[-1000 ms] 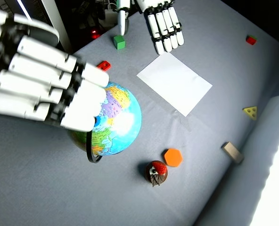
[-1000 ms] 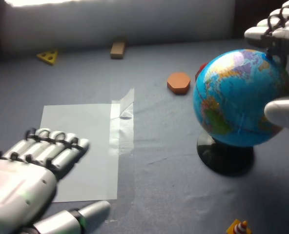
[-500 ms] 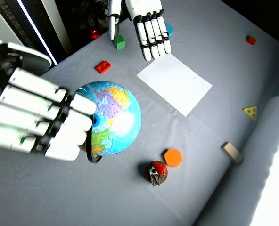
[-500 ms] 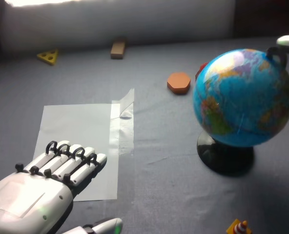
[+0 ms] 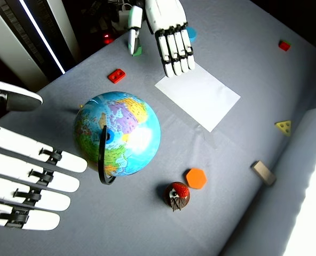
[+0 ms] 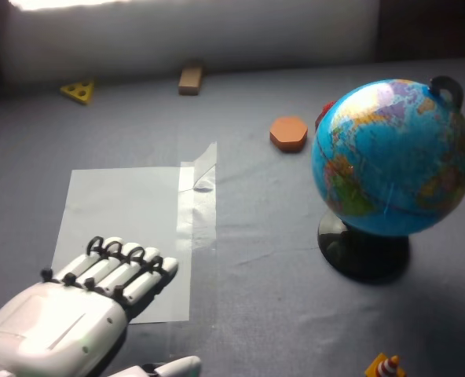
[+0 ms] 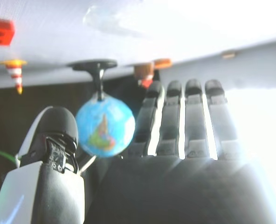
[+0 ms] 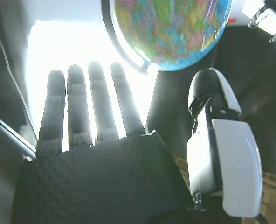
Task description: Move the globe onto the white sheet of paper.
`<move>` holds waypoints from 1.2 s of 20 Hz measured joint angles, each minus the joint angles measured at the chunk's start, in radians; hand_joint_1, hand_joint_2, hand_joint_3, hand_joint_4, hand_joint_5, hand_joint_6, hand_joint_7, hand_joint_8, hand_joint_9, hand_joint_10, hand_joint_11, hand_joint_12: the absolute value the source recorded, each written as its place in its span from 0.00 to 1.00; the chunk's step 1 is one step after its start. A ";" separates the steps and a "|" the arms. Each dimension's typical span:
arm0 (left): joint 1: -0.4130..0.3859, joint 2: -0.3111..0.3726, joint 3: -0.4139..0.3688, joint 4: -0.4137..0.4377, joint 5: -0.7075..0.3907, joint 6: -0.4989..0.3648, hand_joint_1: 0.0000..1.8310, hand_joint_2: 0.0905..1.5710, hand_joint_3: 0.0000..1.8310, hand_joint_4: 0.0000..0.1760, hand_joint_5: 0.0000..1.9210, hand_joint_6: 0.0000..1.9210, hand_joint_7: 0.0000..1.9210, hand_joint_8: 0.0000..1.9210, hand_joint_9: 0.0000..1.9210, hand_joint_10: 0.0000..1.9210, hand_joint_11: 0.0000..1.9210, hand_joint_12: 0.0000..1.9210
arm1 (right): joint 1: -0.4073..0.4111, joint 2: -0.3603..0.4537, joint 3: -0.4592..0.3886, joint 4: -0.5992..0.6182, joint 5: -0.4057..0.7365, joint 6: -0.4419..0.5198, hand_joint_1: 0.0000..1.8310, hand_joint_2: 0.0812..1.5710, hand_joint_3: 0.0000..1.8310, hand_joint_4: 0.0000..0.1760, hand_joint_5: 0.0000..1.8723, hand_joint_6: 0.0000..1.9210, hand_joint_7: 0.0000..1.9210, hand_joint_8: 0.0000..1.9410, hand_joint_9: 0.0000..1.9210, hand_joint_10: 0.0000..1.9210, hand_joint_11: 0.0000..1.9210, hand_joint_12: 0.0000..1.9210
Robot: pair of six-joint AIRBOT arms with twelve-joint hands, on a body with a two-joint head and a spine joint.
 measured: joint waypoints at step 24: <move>0.066 0.018 0.086 0.060 0.025 -0.088 0.00 0.73 0.00 0.00 0.06 0.00 0.04 0.00 0.02 0.00 0.00 0.02 | 0.080 -0.134 0.092 0.429 0.716 -0.712 0.05 0.71 0.00 0.00 0.11 0.00 0.11 0.00 0.10 0.00 0.00 0.17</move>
